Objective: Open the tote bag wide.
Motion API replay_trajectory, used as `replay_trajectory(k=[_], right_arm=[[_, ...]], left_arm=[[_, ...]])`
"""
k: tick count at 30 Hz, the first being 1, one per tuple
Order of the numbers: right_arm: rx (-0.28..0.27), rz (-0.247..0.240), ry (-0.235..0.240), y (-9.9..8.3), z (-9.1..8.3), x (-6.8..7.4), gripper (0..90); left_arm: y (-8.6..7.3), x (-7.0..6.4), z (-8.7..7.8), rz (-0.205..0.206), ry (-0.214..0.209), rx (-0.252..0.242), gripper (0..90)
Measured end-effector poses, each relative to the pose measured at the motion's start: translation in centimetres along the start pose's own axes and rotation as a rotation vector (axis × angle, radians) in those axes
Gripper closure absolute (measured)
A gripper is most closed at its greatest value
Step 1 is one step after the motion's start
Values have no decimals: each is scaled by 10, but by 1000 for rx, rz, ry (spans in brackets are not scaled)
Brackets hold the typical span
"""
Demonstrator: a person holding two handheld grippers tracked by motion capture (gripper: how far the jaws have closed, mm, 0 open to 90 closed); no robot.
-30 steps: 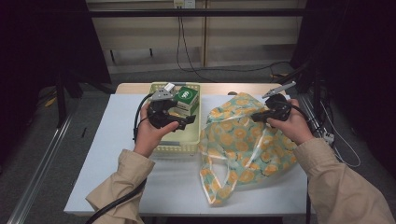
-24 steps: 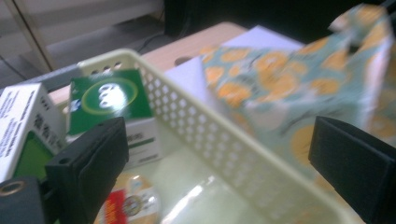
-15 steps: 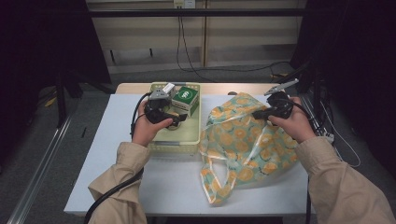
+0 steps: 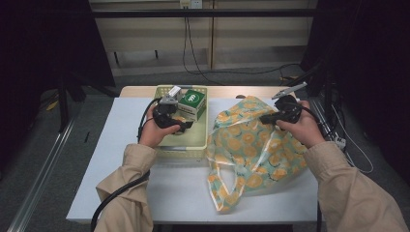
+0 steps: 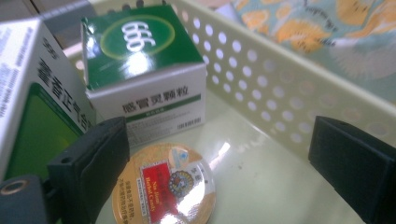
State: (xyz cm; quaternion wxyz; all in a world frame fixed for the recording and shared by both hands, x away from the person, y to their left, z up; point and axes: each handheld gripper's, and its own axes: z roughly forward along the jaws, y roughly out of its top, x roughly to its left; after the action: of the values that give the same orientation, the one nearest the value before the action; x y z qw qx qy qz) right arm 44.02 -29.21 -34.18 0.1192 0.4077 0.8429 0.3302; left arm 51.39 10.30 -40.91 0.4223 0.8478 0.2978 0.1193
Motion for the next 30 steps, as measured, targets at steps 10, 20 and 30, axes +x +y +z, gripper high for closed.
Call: replay_trajectory(k=[10,20,30], right_arm=[[1,-7,9,1,4,1,890],[1,-6,13,0,5,-1,890],[6,-12,20,-1,4,-1,890]], left_arm=[[-6,7,14,47,69,111,39],[3,-1,10,36,-13,52,71],[-5,10,34,20,53,125,72]])
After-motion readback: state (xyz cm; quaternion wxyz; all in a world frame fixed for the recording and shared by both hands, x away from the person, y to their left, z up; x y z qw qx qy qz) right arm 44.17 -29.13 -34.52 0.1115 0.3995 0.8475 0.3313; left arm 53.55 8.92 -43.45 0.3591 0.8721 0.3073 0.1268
